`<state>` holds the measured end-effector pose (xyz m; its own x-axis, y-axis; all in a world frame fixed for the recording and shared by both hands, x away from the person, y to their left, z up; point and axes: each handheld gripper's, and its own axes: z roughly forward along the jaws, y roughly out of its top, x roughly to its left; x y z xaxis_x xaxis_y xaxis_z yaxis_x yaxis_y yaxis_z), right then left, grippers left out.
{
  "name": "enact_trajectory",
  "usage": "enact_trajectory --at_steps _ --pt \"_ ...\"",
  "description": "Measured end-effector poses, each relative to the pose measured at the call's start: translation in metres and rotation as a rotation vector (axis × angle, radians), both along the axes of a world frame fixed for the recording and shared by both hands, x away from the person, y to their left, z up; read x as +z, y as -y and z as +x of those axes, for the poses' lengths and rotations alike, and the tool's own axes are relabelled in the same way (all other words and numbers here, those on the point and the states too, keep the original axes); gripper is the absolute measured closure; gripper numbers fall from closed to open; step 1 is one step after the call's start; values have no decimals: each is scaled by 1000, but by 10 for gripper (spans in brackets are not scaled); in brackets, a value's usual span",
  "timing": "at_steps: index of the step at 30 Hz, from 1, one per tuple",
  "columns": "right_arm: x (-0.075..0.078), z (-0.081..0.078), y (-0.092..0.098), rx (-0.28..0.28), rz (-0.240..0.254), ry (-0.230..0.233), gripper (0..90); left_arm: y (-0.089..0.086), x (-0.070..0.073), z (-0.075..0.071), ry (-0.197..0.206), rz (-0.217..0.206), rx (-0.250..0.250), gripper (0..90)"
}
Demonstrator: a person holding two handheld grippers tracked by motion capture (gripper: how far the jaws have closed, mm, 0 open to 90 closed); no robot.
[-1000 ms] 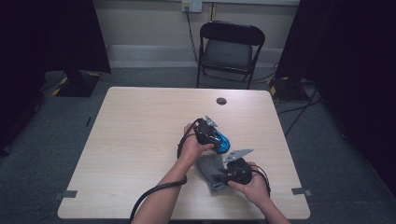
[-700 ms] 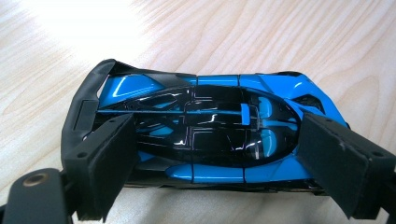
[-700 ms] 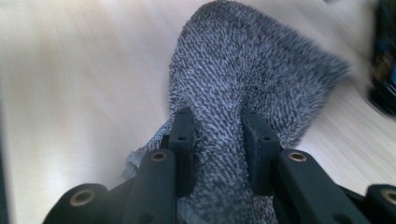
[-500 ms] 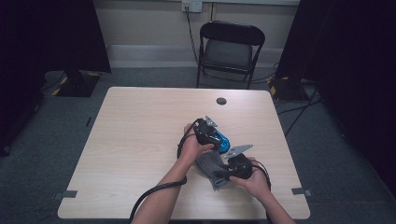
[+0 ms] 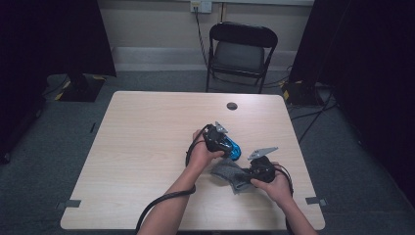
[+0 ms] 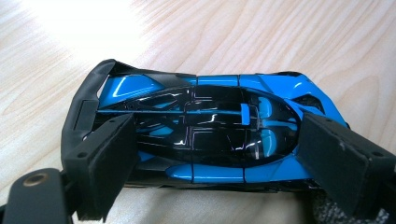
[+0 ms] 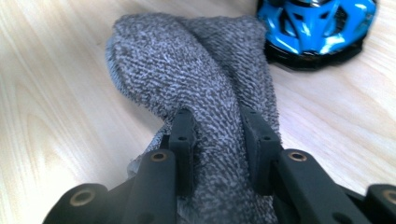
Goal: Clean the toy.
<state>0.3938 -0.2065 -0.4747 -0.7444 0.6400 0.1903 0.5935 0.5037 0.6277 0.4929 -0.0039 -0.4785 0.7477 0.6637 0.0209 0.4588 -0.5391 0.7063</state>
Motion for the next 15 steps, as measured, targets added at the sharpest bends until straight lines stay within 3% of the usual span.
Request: enact_trajectory --at_steps 15 --pt "0 7 18 -50 -8 15 694 0 0 0 2 -1 -1 122"
